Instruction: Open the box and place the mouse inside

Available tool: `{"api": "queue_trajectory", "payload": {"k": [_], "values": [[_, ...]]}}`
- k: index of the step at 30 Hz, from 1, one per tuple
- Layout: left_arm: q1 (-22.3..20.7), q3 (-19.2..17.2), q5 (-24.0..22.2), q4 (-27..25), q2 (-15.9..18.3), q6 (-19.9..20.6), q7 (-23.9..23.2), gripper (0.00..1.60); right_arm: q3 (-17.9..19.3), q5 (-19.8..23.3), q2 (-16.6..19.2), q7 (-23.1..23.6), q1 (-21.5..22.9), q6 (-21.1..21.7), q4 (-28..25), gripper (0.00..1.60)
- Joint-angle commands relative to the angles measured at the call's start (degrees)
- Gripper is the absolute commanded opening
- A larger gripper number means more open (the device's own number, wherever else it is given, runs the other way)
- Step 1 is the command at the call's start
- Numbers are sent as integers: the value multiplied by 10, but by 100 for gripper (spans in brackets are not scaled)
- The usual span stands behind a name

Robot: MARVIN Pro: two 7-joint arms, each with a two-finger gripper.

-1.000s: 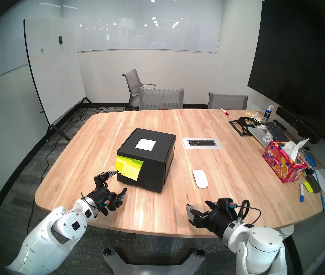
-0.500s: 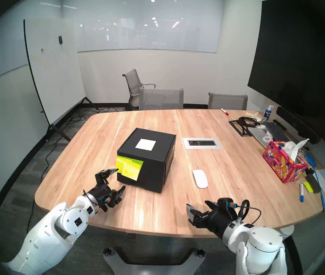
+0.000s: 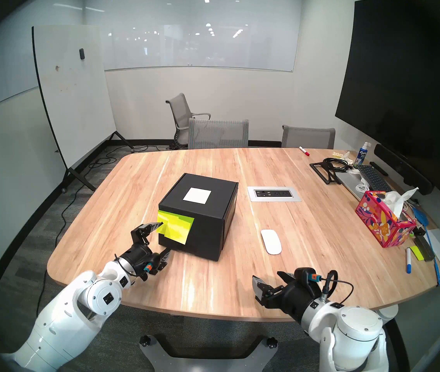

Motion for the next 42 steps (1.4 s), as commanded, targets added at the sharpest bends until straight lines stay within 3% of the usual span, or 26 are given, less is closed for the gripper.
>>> {"api": "queue_trajectory", "payload": {"k": [1, 23, 42], "values": [[-6, -19, -11, -9, 21, -31, 7, 160, 2, 0, 1, 0, 2, -3, -14, 160], [9, -42, -52, -19, 36, -52, -9, 160, 2, -2, 0, 1, 2, -3, -14, 160], [12, -44, -50, -20, 35, -52, 3, 160, 2, -2, -1, 1, 2, -3, -14, 160]]}}
